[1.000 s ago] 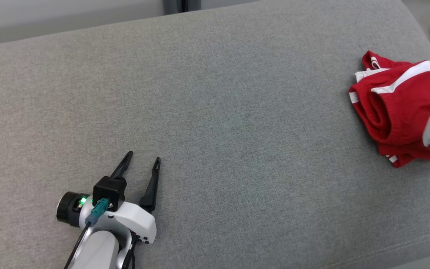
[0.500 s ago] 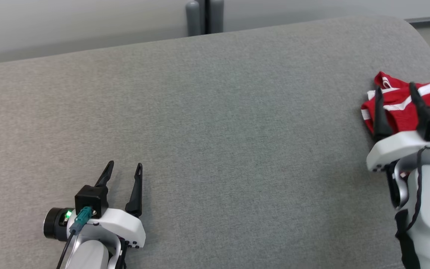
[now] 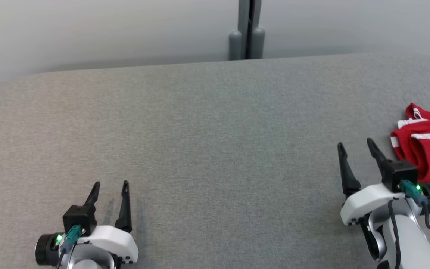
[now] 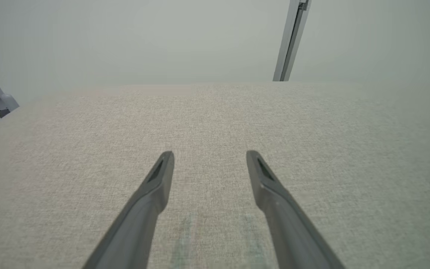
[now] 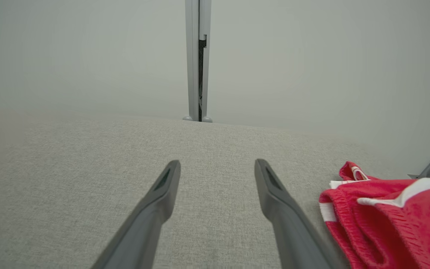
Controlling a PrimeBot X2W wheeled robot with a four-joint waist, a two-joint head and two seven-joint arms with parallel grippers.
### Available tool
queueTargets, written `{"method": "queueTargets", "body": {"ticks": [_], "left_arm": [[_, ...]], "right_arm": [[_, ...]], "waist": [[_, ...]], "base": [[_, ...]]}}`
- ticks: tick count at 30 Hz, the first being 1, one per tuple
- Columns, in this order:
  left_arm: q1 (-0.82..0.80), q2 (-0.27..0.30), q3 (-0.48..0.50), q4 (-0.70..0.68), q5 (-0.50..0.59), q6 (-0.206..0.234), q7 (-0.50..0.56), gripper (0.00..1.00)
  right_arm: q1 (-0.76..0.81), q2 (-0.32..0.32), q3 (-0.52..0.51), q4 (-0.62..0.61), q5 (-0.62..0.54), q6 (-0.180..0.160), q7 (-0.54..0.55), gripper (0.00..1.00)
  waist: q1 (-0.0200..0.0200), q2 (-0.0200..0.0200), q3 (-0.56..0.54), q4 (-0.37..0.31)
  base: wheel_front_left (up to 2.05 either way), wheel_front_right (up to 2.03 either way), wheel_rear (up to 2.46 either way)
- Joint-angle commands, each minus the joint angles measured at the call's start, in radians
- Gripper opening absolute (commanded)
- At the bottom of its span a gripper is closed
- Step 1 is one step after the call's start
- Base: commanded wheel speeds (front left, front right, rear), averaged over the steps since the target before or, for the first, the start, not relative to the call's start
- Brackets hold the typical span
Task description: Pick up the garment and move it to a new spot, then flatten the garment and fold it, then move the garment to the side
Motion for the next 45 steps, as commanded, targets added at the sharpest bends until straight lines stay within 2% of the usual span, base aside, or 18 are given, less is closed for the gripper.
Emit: {"method": "queueTargets", "body": {"ticks": [1, 7, 15, 24, 25, 29, 45], "left_arm": [[0.012, 0.005, 0.008, -0.005, -0.004, 0.009, 0.000, 1.00], [0.053, 0.005, 0.015, -0.005, 0.011, 0.020, 0.000, 1.00], [0.091, 0.005, 0.036, -0.034, 0.001, 0.008, 0.000, 1.00], [0.120, 0.005, 0.051, -0.089, -0.040, -0.041, 0.001, 1.00], [0.111, 0.000, 0.048, -0.086, -0.035, -0.038, 0.000, 0.00], [0.129, -0.008, 0.048, -0.053, -0.043, -0.038, 0.007, 0.00], [0.112, -0.006, 0.078, -0.095, -0.322, -0.061, 0.082, 0.00]], "right_arm": [[0.015, -0.007, 0.003, -0.009, 0.010, 0.000, -0.004, 1.00], [0.074, -0.007, -0.002, -0.038, 0.042, 0.000, -0.004, 1.00], [0.131, -0.007, 0.014, -0.056, 0.080, 0.000, -0.004, 1.00], [0.147, -0.007, 0.026, -0.048, 0.101, 0.000, -0.004, 1.00], [0.138, 0.000, 0.025, -0.048, 0.100, 0.000, 0.000, 0.00], [0.163, 0.010, 0.021, -0.019, 0.109, 0.000, 0.007, 0.00], [0.181, 0.007, -0.010, -0.082, 0.407, 0.000, 0.082, 0.00]], "waist": [[0.0000, -0.0001, -0.022, 0.020], [0.0000, -0.0001, -0.072, 0.044], [0.0000, -0.0001, -0.110, 0.050], [0.0000, -0.0001, -0.117, 0.045], [0.0000, -0.0001, -0.117, 0.045], [0.0000, -0.0001, -0.117, 0.045], [0.0000, -0.0001, -0.117, 0.043]], "base": [[0.00, 0.00, 0.00], [0.00, 0.00, 0.00], [0.00, 0.00, 0.00], [0.00, 0.00, 0.00], [0.00, 0.00, 0.00], [0.00, 0.00, 0.00], [0.00, 0.00, 0.00]]}}
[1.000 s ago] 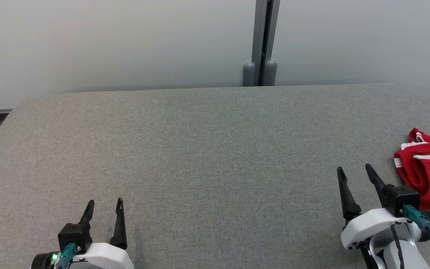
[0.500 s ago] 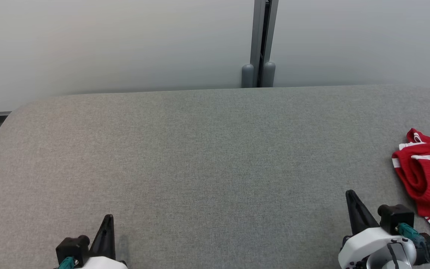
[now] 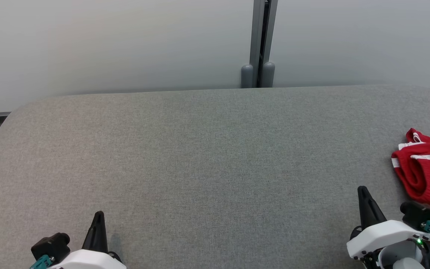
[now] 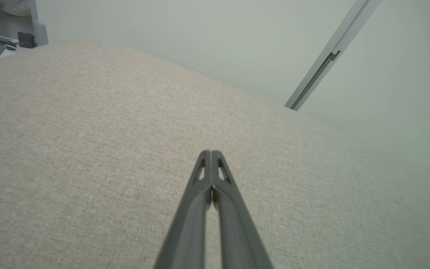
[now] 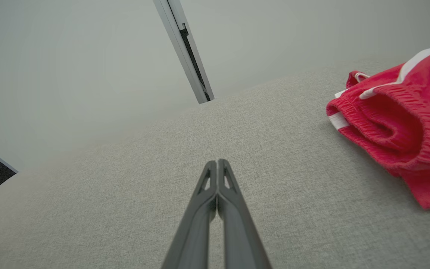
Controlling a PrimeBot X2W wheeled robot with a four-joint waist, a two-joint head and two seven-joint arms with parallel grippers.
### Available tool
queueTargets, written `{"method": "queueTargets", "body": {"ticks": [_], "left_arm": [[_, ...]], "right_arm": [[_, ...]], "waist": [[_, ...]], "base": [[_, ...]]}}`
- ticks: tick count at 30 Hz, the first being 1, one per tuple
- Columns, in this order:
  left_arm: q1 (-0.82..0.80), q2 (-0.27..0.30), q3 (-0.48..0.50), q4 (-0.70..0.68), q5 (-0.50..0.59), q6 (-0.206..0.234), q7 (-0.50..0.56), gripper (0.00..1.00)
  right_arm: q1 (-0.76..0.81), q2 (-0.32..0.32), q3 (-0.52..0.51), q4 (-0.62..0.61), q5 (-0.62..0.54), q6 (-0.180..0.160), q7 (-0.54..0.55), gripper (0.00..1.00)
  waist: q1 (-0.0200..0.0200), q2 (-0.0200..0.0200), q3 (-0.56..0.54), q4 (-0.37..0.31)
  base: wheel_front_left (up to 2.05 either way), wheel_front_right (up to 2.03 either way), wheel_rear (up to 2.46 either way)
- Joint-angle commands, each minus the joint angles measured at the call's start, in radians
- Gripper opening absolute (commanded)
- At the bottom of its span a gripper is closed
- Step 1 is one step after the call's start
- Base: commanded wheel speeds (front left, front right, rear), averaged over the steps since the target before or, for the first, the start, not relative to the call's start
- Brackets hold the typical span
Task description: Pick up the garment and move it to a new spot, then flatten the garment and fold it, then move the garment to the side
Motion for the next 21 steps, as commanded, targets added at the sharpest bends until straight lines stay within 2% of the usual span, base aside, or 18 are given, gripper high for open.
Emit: {"method": "queueTargets", "body": {"ticks": [1, 21], "left_arm": [[-0.031, 0.006, 0.009, -0.024, -0.045, -0.008, 0.008, 0.00], [-0.046, 0.009, 0.039, -0.072, -0.346, -0.032, 0.086, 0.00]], "right_arm": [[-0.012, -0.008, -0.006, -0.029, 0.048, 0.000, 0.009, 0.00], [0.009, -0.011, -0.038, -0.099, 0.369, 0.000, 0.086, 0.00]], "waist": [[0.0000, -0.0001, 0.000, 0.000], [0.0000, -0.0001, -0.001, -0.003]], "base": [[0.00, 0.00, 0.00], [0.00, 0.00, 0.00]]}}
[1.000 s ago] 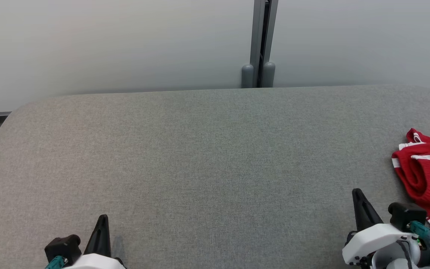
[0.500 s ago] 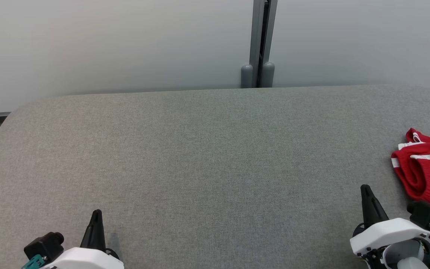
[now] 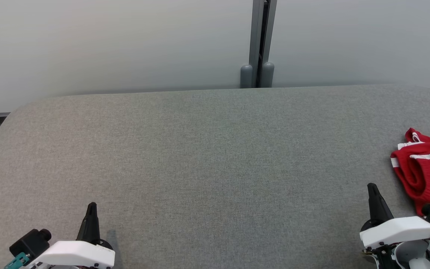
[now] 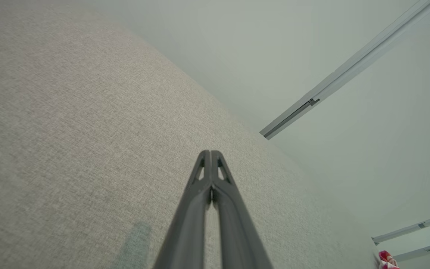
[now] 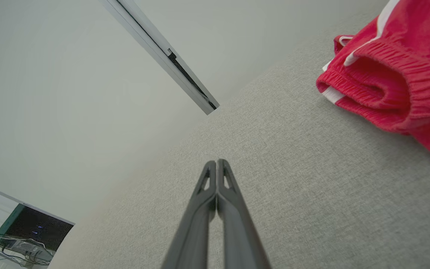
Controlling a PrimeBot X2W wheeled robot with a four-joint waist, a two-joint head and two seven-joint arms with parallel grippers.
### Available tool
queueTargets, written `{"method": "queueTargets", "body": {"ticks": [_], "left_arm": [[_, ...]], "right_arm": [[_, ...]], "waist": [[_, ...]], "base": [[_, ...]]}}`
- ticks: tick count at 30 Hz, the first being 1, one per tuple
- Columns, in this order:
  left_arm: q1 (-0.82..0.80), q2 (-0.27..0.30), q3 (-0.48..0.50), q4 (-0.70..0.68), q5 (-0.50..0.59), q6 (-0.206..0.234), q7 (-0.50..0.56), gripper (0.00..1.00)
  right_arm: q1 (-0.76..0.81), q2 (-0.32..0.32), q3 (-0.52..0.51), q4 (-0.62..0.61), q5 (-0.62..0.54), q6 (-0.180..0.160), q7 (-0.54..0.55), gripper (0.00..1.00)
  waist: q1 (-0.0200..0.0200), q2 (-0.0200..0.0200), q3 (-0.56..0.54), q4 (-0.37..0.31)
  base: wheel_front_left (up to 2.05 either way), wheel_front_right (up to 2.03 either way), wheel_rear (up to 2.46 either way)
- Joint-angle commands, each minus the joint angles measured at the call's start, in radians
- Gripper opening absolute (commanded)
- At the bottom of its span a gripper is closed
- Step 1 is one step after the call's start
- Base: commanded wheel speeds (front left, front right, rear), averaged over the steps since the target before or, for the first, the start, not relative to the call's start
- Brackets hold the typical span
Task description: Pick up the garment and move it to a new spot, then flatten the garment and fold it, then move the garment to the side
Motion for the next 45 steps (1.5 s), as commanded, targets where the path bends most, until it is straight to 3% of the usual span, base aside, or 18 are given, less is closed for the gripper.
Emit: {"method": "queueTargets", "body": {"ticks": [1, 18, 45], "left_arm": [[-0.029, 0.007, 0.009, -0.021, -0.040, -0.007, 0.008, 0.00], [-0.041, 0.009, 0.033, -0.053, -0.260, -0.025, 0.066, 0.00], [-0.056, 0.011, 0.060, -0.092, -0.517, -0.046, 0.135, 0.00]], "right_arm": [[-0.009, -0.009, -0.006, -0.023, 0.043, 0.000, 0.010, 0.00], [0.006, -0.012, -0.031, -0.072, 0.276, 0.000, 0.068, 0.00], [0.025, -0.015, -0.060, -0.130, 0.550, 0.000, 0.136, 0.00]], "waist": [[0.0000, 0.0000, 0.000, 0.000], [0.0000, 0.0000, -0.001, -0.002], [0.0000, 0.0000, -0.001, -0.005]], "base": [[0.00, 0.00, 0.00], [0.00, 0.00, 0.00], [0.00, 0.00, 0.00]]}}
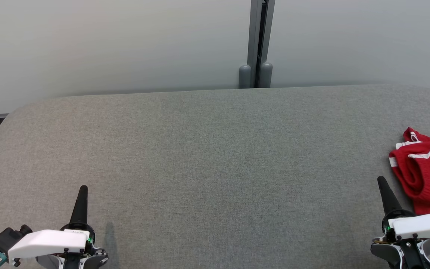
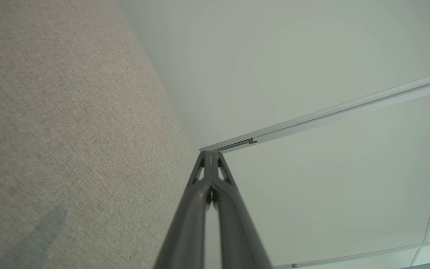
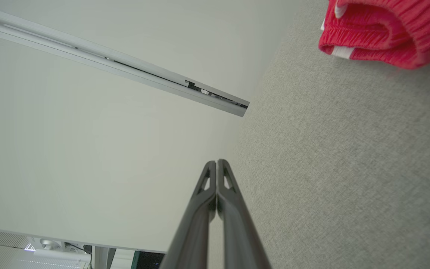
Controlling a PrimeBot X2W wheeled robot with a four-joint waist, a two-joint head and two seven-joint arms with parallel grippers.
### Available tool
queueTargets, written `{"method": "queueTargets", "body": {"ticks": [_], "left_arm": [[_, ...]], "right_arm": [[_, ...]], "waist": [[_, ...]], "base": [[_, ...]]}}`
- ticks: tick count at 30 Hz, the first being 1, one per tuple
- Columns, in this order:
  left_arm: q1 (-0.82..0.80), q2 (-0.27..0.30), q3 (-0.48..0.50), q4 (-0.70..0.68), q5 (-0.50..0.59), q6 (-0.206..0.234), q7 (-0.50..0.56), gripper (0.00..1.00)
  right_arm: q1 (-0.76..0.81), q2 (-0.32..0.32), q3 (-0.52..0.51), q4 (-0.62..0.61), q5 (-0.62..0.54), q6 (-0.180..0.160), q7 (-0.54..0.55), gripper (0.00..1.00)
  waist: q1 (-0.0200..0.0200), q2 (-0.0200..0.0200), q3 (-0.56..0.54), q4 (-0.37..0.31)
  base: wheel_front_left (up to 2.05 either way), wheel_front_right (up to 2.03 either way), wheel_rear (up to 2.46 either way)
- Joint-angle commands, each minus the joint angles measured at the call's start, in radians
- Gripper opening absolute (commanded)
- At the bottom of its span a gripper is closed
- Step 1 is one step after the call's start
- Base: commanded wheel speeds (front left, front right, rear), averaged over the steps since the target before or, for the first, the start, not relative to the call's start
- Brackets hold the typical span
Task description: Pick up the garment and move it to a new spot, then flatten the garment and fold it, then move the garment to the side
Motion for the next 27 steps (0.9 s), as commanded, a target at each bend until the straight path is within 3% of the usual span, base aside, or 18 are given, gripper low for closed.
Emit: {"method": "queueTargets", "body": {"ticks": [1, 27], "left_arm": [[-0.027, 0.007, 0.006, -0.012, -0.022, -0.006, 0.005, 0.00], [-0.036, 0.009, 0.027, -0.041, -0.220, -0.022, 0.058, 0.00]], "right_arm": [[0.003, -0.010, -0.004, -0.017, 0.025, 0.000, 0.007, 0.00], [0.016, -0.012, -0.027, -0.059, 0.236, 0.000, 0.060, 0.00]], "waist": [[0.0000, 0.0000, 0.000, 0.000], [0.0000, 0.0000, -0.001, -0.003]], "base": [[0.00, 0.00, 0.00], [0.00, 0.00, 0.00]]}}
